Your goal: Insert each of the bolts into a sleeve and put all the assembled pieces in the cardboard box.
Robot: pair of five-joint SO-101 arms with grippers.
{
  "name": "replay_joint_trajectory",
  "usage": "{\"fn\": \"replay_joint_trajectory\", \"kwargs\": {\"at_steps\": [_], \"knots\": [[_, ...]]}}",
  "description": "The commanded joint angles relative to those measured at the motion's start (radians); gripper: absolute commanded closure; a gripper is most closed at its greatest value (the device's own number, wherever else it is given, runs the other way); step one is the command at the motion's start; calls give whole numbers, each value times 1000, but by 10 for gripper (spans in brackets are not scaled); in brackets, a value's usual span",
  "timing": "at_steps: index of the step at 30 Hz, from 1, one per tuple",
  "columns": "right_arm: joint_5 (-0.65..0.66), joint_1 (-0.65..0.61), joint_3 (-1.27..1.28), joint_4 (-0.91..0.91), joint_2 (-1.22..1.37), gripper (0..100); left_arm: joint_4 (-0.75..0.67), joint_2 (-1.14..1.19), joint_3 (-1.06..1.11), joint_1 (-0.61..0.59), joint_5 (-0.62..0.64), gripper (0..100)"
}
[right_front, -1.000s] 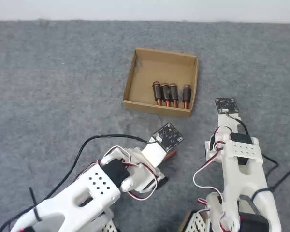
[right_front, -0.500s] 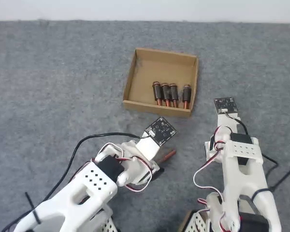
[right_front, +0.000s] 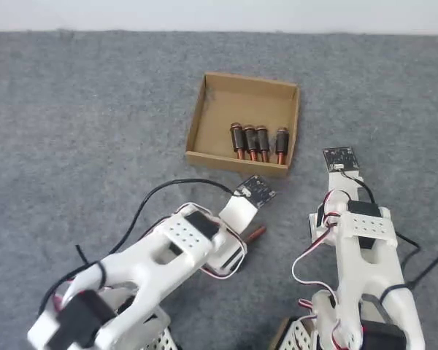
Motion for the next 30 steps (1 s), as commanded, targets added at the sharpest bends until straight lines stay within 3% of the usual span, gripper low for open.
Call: {"fn": "replay_joint_trajectory", "kwargs": {"at_steps": [1,7,10,12,16,17,24,27,30], "knots": [[20,2,-5,-15,-39,991,-6,66,-88,-8,15,803],[20,2,-5,-15,-39,991,32,210,-206,-9,11,982],[20,2,-5,-15,-39,991,84,259,-259,-8,-2,988],[20,2,-5,-15,-39,991,143,265,-292,-9,-97,988],[20,2,-5,-16,-39,991,253,255,-343,-15,-563,988],[20,2,-5,-21,-39,991,276,253,-338,-15,-615,988],[17,2,-5,-35,-38,991,342,207,-360,-23,-879,985],[17,2,-5,-36,-38,991,347,192,-401,-66,-899,973],[14,2,-5,-36,-38,991,351,192,-433,-126,-896,898]]}}
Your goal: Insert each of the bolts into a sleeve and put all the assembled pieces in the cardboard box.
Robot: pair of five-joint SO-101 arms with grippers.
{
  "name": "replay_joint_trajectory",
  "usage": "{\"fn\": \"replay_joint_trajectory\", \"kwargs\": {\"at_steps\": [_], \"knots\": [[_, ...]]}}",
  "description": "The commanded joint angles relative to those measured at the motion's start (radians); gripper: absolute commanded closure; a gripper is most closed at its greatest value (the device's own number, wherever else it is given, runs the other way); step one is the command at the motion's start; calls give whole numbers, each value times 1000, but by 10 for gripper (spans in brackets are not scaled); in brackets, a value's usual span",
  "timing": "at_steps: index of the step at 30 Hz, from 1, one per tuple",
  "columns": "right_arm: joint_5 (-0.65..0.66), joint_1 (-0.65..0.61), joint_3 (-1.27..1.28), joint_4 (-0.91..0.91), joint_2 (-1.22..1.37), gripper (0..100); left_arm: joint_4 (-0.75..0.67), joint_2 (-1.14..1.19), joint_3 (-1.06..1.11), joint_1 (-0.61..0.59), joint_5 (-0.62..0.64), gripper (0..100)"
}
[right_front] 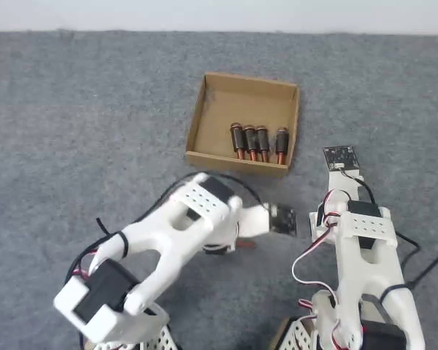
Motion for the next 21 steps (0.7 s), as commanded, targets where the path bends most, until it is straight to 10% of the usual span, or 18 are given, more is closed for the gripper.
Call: {"fn": "replay_joint_trajectory", "kwargs": {"at_steps": [1,21], "knots": [[12,2,-5,-18,-38,991,18,-74,-87,-81,3,870],[14,1,12,-73,-38,991,74,-284,-51,-112,646,988]]}}
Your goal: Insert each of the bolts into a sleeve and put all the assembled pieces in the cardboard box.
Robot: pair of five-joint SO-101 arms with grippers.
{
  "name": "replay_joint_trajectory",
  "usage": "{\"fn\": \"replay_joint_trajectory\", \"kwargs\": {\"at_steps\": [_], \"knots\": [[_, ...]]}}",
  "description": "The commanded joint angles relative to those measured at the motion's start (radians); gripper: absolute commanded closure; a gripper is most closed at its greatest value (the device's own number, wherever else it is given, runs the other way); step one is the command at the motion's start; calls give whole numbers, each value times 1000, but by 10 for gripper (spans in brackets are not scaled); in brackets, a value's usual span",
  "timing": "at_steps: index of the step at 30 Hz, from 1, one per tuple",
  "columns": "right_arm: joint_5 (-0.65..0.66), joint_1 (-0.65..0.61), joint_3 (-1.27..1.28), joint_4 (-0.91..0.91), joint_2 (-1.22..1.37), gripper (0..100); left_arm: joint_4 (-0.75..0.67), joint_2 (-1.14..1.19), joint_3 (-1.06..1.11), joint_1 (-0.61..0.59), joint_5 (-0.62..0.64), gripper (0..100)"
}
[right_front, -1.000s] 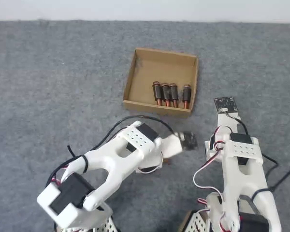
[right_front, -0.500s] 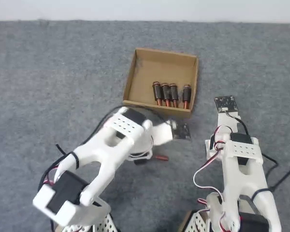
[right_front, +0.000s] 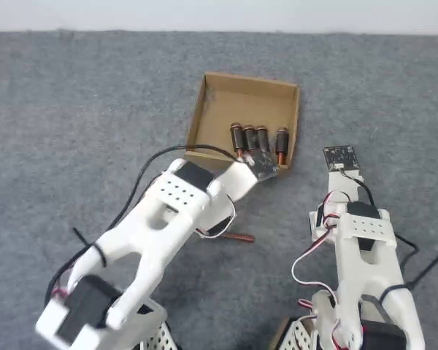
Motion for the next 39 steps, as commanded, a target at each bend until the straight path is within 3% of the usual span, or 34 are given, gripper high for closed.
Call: {"fn": "replay_joint_trajectory", "kwargs": {"at_steps": [1,6,10,14,19,28,39], "knots": [[11,1,-8,-19,-38,991,5,-166,42,-3,167,988],[9,1,-8,-16,-38,991,-161,-304,254,-12,327,988],[9,1,-5,-19,-38,991,-313,-410,415,11,370,988],[9,1,-5,-19,-38,991,-327,-448,458,63,400,989],[9,1,-5,-19,-38,991,-336,-345,452,72,603,989],[9,1,-5,-21,-38,991,-354,-123,366,66,609,989],[9,1,-5,-13,-38,991,-460,-101,357,63,612,989]]}}
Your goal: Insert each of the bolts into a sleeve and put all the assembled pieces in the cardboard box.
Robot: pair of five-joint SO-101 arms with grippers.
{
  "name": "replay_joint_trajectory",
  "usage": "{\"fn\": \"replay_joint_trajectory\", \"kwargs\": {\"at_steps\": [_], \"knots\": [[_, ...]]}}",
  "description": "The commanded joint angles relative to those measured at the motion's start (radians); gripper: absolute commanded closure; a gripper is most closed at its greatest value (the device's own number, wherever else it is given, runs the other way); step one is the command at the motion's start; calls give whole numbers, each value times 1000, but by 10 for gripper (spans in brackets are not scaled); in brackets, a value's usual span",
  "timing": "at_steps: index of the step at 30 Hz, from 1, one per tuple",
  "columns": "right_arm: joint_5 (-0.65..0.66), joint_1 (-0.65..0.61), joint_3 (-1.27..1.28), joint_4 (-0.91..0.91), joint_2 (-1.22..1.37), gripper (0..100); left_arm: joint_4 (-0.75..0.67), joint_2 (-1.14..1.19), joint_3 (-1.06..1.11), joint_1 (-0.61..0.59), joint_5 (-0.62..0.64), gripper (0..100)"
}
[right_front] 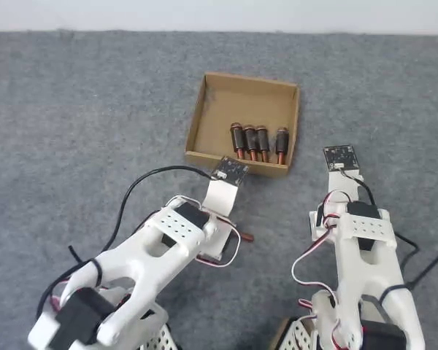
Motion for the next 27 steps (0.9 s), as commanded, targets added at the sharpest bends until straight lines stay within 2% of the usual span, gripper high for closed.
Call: {"fn": "replay_joint_trajectory", "kwargs": {"at_steps": [1,5,9,14,20,27], "knots": [[9,1,-5,-10,-38,991,-52,0,-50,-9,14,989],[9,1,-5,-10,-38,991,-155,0,-50,-81,20,989],[9,1,-5,-8,-38,991,-269,2,-51,-149,129,989],[9,1,-5,-8,-38,991,-377,14,-27,-158,245,989],[11,2,-5,-8,-38,991,-371,-54,-21,-157,247,989],[14,2,-5,-8,-38,991,-201,-269,-18,-152,264,981]]}}
